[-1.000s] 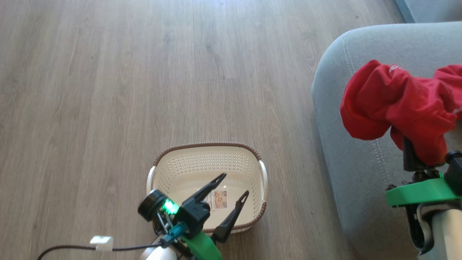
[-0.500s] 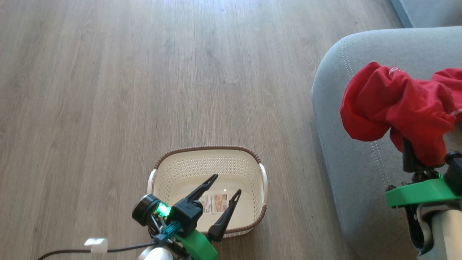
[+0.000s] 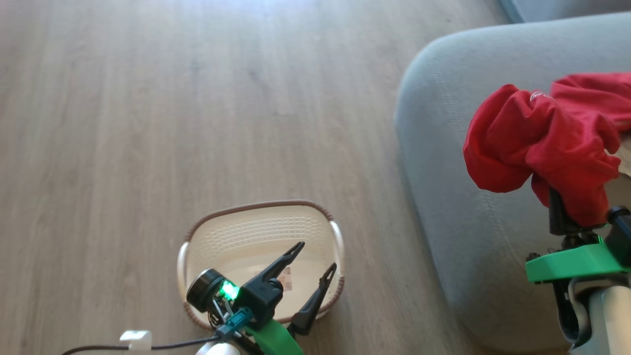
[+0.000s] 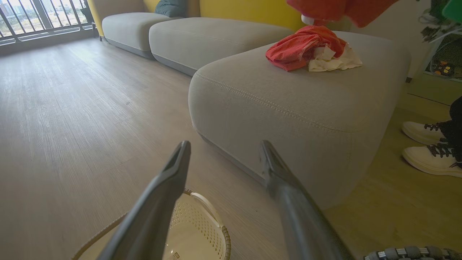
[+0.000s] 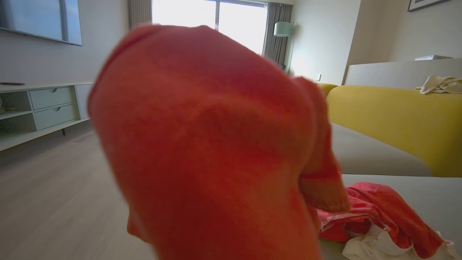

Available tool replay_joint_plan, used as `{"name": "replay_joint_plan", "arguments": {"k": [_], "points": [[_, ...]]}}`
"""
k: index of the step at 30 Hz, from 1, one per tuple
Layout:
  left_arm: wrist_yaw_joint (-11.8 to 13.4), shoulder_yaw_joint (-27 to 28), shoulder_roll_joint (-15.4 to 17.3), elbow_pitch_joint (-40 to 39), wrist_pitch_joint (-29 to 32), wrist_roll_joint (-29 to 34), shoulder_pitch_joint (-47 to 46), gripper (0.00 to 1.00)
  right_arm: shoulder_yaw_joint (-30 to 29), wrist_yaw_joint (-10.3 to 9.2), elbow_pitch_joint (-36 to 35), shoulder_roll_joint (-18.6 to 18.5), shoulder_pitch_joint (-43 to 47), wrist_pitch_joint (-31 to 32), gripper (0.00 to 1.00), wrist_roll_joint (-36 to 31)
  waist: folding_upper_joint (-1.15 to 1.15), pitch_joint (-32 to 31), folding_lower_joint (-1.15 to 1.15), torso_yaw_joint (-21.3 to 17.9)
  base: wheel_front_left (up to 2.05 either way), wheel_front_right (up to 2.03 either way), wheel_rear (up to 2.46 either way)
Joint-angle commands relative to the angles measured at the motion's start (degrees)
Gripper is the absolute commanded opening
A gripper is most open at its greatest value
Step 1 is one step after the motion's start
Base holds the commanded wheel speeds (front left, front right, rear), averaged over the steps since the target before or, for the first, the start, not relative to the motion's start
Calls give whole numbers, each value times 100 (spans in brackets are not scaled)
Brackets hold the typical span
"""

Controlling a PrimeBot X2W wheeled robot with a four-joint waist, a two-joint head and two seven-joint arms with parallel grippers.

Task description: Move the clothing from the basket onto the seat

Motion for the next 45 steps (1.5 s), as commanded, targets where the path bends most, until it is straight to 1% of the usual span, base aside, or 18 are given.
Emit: {"name": "replay_joint_plan", "arguments": {"k": [1, 10, 17, 18, 20, 27, 31, 37, 45], "points": [[-5, 144, -25, -231, -28, 12, -145, 100, 89, -2, -223, -109, -137, -37, 0, 40, 0, 38, 0, -214, 0, 0, 0], [-5, -63, -71, -359, -28, 13, -205, 100, 46, -2, -237, -136, -170, -37, 0, 37, 0, 150, 0, -1069, 0, 0, 0], [-5, -345, -89, -432, -28, 7, -269, 100, 20, -2, -239, -110, -187, -37, 0, 56, 0, 178, 0, -1744, 0, 0, 0], [-5, -363, -92, -457, -28, -4, -260, 100, 43, -2, -233, -83, -197, -37, 0, 65, 0, 169, 0, -1965, 0, 0, 0], [-5, -416, -95, -483, -28, 6, -261, 100, 27, -2, -236, -63, -195, -37, 0, 86, 0, 173, 0, -2151, 0, 0, 0], [-5, -891, -26, -432, -28, -74, -606, 100, -398, -2, -451, 108, 68, -37, 0, 92, 0, 340, 0, -2291, 0, 0, 0], [-5, -1011, 9, -400, -28, -140, -742, 100, -538, -2, -551, 199, 189, -37, 0, 93, 0, 395, 0, -2322, 0, 0, 0], [-5, -1038, 49, -393, -28, -175, -771, 100, -585, -2, -589, 237, 184, -37, 0, 72, 0, 431, 0, -2336, 0, 0, 0], [-5, -855, 84, -422, -28, -107, -651, 100, -654, -2, -547, 88, 1, -37, 0, 23, 0, 477, 0, -2325, 0, 0, 0]]}}
